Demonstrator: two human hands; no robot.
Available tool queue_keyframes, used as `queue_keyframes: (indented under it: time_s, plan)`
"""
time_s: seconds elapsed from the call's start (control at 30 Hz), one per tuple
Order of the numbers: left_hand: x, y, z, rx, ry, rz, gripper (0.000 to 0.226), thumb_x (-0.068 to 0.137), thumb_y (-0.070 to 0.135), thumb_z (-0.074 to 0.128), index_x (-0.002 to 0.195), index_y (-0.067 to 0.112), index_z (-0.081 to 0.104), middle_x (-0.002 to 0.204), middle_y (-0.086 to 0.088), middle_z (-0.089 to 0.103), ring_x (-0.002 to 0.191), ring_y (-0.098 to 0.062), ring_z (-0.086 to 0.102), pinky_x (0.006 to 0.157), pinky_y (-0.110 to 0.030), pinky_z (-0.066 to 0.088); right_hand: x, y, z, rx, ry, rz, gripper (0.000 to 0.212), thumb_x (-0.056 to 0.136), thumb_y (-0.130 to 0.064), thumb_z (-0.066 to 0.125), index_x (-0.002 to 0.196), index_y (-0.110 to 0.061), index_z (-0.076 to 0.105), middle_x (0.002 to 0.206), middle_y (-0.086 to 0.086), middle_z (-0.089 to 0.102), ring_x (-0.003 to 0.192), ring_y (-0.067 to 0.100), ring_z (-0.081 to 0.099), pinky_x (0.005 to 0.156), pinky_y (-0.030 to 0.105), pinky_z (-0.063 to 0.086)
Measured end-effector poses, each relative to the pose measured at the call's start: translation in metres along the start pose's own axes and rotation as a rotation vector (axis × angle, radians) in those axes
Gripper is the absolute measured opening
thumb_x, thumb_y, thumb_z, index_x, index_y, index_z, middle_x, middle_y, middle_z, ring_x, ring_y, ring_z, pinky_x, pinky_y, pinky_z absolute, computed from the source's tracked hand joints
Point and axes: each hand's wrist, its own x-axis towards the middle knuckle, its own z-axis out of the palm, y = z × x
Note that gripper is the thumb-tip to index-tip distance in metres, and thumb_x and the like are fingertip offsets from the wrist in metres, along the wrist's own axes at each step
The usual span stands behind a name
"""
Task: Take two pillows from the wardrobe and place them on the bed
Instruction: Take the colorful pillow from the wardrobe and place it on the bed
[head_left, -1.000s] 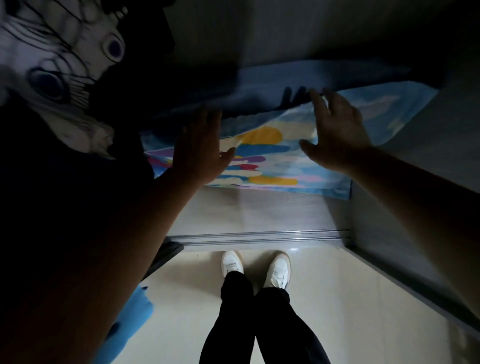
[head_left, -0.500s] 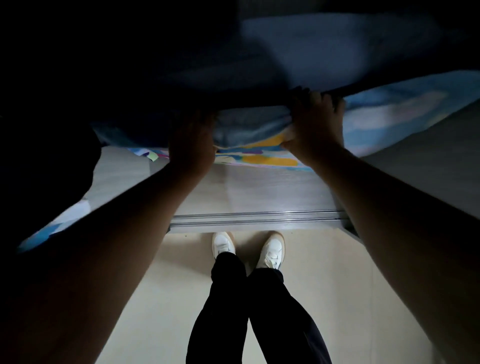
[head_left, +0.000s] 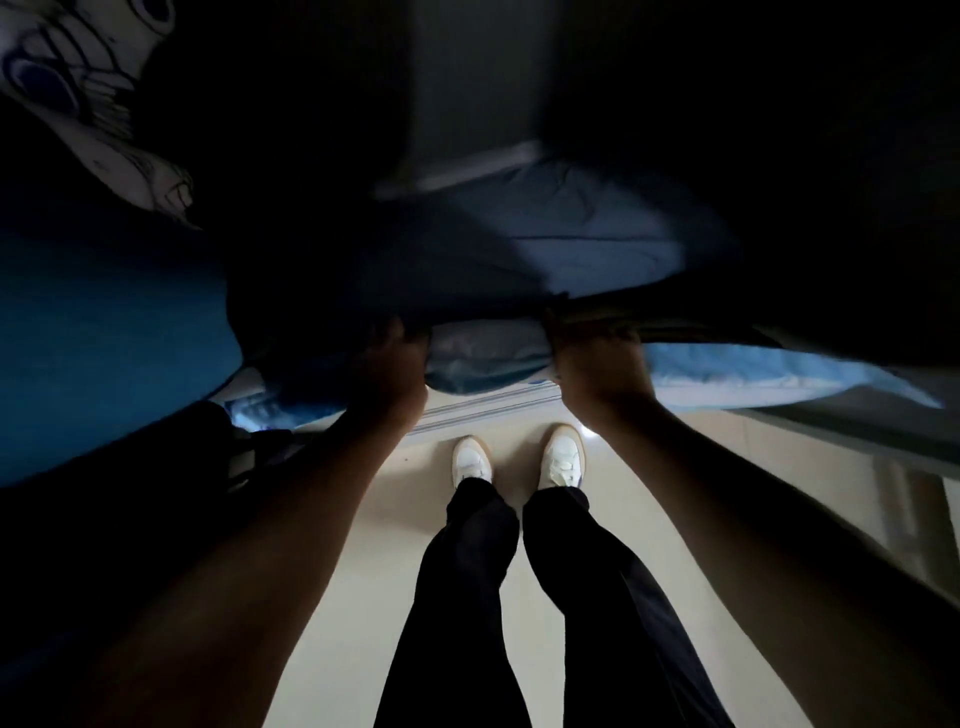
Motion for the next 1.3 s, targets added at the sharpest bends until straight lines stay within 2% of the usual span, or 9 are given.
queue_keyframes:
  time_s: [0.1,0.17,0.27,0.43,0.57,0.83,0.93,1.07,1.3]
  plan:
    - [-0.011,0.008,-0.022,0.060,0.056,0.060,0.028,0.086,0.014,0.058,0.113,0.016,0.066,0.116,-0.017,0.058,0.106,-0.041,0.056,0.079,-0.047,0.050,-0.022,0.003,-0.023,0.029,0.071,0.050,0.061,0.084,-0.014,0.054,0.143,-0.022,0.044,0.124,0.014,0.065,0.105,0.038,0.063,0.090,0.040,0.044]
    - [-0.018,0.009,-0.034,0.086,0.075,0.106,0.028,0.086,0.018,0.061,0.113,0.017,0.066,0.121,-0.018,0.056,0.110,-0.043,0.055,0.078,-0.048,0.052,-0.036,0.004,-0.038,-0.003,0.140,0.063,0.047,0.084,-0.013,0.052,0.130,-0.022,0.054,0.110,0.012,0.070,0.096,0.037,0.067,0.085,0.038,0.046]
    - [-0.036,0.002,-0.047,0.113,0.120,0.192,0.034,0.083,0.016,0.064,0.118,0.017,0.063,0.129,-0.020,0.052,0.116,-0.044,0.050,0.078,-0.048,0.052,-0.061,-0.003,-0.049,-0.053,0.130,0.105,0.039,0.084,-0.016,0.057,0.122,-0.024,0.060,0.107,0.007,0.072,0.099,0.029,0.068,0.086,0.034,0.047]
    - [-0.068,-0.013,-0.075,0.191,0.148,0.293,0.048,0.068,0.025,0.082,0.111,0.016,0.062,0.112,-0.014,0.054,0.104,-0.037,0.054,0.066,-0.041,0.051,-0.111,-0.030,-0.053,0.013,0.252,0.185,0.055,0.082,-0.014,0.055,0.136,-0.025,0.050,0.110,0.007,0.070,0.100,0.032,0.066,0.086,0.037,0.045]
    - [-0.086,-0.017,-0.110,0.188,0.219,0.338,0.059,0.062,0.023,0.086,0.116,0.018,0.061,0.115,-0.014,0.052,0.111,-0.036,0.050,0.069,-0.043,0.051,-0.140,-0.053,-0.071,0.064,0.334,0.271,0.061,0.080,-0.013,0.056,0.139,-0.023,0.046,0.103,0.009,0.069,0.096,0.033,0.065,0.081,0.038,0.046]
    - [-0.122,-0.003,-0.142,0.243,0.302,0.465,0.043,0.072,0.014,0.078,0.113,0.017,0.063,0.112,-0.014,0.053,0.108,-0.037,0.050,0.056,-0.036,0.039,-0.192,-0.052,-0.083,0.071,0.358,0.355,0.069,0.086,-0.015,0.052,0.152,-0.023,0.032,0.109,0.011,0.064,0.103,0.035,0.060,0.074,0.036,0.044]
    - [-0.140,0.005,-0.142,0.263,0.316,0.482,0.037,0.077,0.014,0.075,0.112,0.018,0.063,0.112,-0.012,0.054,0.107,-0.035,0.051,0.058,-0.036,0.044,-0.215,-0.050,-0.075,0.077,0.336,0.367,0.070,0.088,-0.016,0.052,0.153,-0.025,0.027,0.111,0.009,0.064,0.101,0.033,0.061,0.069,0.034,0.041]
    - [-0.174,0.011,-0.137,0.280,0.342,0.527,0.040,0.077,0.010,0.072,0.115,0.020,0.063,0.110,-0.012,0.054,0.104,-0.035,0.052,0.059,-0.036,0.046,-0.252,-0.048,-0.064,0.062,0.332,0.378,0.068,0.091,-0.021,0.053,0.154,-0.028,0.026,0.110,0.006,0.066,0.097,0.030,0.065,0.062,0.032,0.035]
    - [-0.257,0.025,-0.119,0.385,0.324,0.574,0.051,0.067,0.019,0.081,0.114,0.026,0.059,0.110,-0.004,0.049,0.102,-0.027,0.049,0.057,-0.035,0.041,-0.346,-0.053,-0.039,0.029,0.359,0.395,0.059,0.093,-0.028,0.053,0.148,-0.029,0.036,0.111,0.002,0.068,0.097,0.028,0.067,0.063,0.031,0.038]
